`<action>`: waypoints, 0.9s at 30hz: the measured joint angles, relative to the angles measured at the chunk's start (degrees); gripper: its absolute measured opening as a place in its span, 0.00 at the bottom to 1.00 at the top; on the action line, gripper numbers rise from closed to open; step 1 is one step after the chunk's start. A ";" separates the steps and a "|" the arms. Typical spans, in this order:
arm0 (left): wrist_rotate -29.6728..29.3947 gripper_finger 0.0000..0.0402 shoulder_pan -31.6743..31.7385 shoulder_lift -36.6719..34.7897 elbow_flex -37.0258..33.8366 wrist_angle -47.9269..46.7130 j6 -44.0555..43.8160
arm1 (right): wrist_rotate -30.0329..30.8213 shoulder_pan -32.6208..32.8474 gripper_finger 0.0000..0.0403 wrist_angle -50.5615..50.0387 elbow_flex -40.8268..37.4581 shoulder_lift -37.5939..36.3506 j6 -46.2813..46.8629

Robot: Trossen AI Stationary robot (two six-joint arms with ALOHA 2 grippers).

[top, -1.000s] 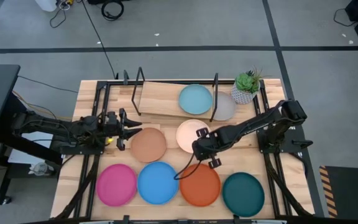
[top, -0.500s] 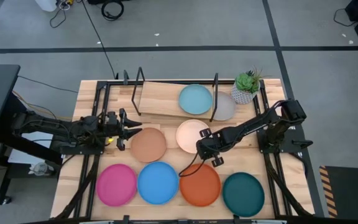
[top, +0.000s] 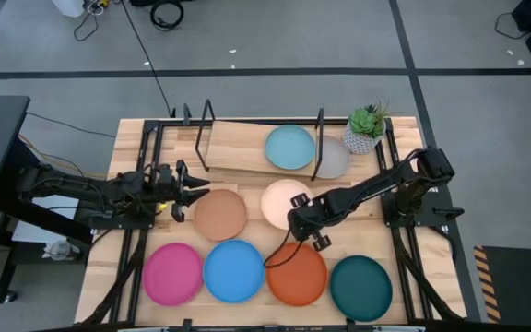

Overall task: Place and stack plates onto a shelf
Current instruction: Stack the light orange plate on top of the light blue plate on the shelf

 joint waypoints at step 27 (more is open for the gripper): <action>-0.70 0.31 0.00 0.01 0.00 1.96 2.97 | 9.07 -20.84 0.04 -7.15 13.26 -0.02 -6.86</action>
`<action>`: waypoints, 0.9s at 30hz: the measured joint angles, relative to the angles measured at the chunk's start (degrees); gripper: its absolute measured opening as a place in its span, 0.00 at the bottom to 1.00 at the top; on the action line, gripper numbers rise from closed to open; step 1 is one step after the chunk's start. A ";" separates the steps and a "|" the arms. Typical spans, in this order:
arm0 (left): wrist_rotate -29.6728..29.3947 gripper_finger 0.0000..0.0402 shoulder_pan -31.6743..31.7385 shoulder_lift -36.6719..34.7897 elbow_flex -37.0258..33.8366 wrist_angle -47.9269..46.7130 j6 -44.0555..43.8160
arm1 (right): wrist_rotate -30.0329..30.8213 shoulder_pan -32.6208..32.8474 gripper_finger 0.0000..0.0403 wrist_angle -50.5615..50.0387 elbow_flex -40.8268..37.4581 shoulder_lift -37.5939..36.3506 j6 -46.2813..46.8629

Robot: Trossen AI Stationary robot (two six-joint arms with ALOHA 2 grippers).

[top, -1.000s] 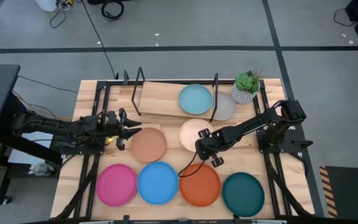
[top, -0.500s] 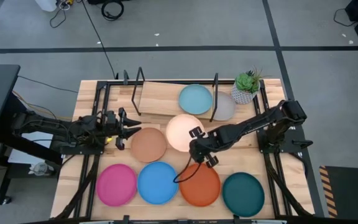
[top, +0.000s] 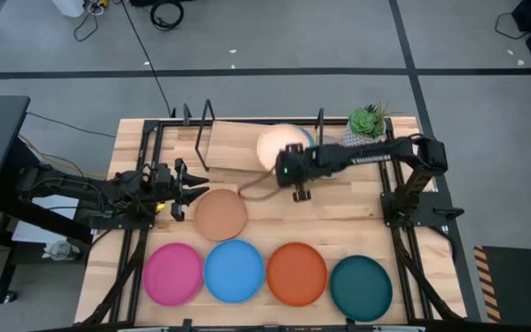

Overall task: Place and stack plates onto a shelf
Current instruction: Stack the light orange plate on top of the light blue plate on the shelf

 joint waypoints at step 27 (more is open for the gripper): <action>-0.68 0.31 0.00 -0.01 0.00 -0.91 0.34 | -8.21 -9.28 0.13 -0.35 1.57 4.52 0.00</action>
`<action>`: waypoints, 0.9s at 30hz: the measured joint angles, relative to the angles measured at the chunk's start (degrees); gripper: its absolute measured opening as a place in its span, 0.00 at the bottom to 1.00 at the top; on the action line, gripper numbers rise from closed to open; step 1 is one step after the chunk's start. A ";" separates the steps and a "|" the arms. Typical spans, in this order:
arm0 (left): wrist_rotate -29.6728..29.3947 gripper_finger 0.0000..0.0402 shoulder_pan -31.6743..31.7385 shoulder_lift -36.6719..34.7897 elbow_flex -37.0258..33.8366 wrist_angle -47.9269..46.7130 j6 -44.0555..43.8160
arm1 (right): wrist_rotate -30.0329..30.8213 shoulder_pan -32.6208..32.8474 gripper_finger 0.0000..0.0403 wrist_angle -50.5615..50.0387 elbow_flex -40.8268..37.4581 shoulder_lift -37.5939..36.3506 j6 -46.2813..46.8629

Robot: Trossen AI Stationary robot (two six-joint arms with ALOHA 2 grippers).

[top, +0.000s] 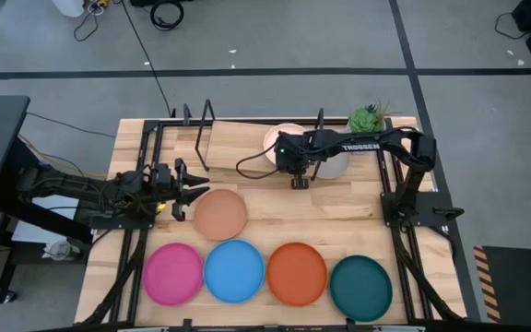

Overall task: Place and stack plates onto a shelf
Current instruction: Stack the light orange plate on top of the light blue plate on the shelf, then stack the gray plate on top of the light orange plate on the shelf

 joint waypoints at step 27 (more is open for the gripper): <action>0.07 0.31 -0.07 -0.02 0.00 -2.29 -1.35 | 9.17 17.15 0.28 -12.42 -2.91 -14.10 12.18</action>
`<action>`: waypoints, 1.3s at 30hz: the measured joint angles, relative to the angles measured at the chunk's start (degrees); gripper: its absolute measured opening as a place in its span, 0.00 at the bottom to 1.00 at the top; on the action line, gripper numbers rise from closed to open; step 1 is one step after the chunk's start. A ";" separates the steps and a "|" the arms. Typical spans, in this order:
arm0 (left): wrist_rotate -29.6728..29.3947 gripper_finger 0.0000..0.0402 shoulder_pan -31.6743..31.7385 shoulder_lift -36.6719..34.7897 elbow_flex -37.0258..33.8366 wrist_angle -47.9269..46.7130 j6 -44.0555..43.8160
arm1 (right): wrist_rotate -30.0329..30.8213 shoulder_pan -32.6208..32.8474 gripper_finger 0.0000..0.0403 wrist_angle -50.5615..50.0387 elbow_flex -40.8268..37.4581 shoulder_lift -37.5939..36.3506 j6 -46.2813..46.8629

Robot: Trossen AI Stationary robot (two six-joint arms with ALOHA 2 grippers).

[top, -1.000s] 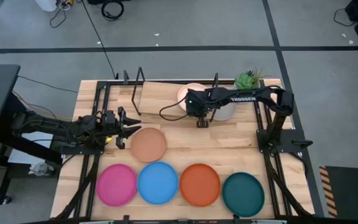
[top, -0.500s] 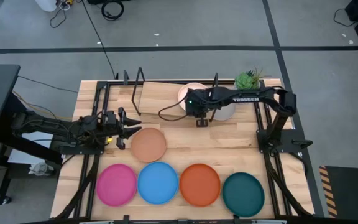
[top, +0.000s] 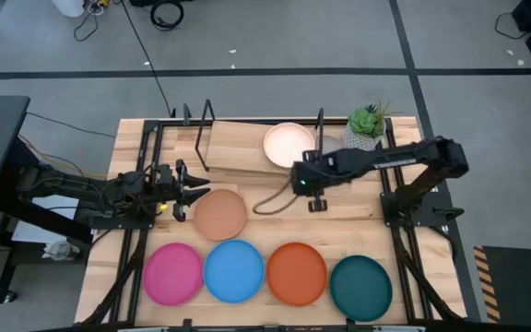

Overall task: Place and stack plates onto a shelf
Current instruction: Stack the gray plate on top of the light orange plate on the shelf

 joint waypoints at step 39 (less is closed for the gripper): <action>0.02 0.31 0.00 0.02 0.00 -0.35 -1.07 | -1.21 -18.70 0.44 15.97 -34.12 -10.04 -9.47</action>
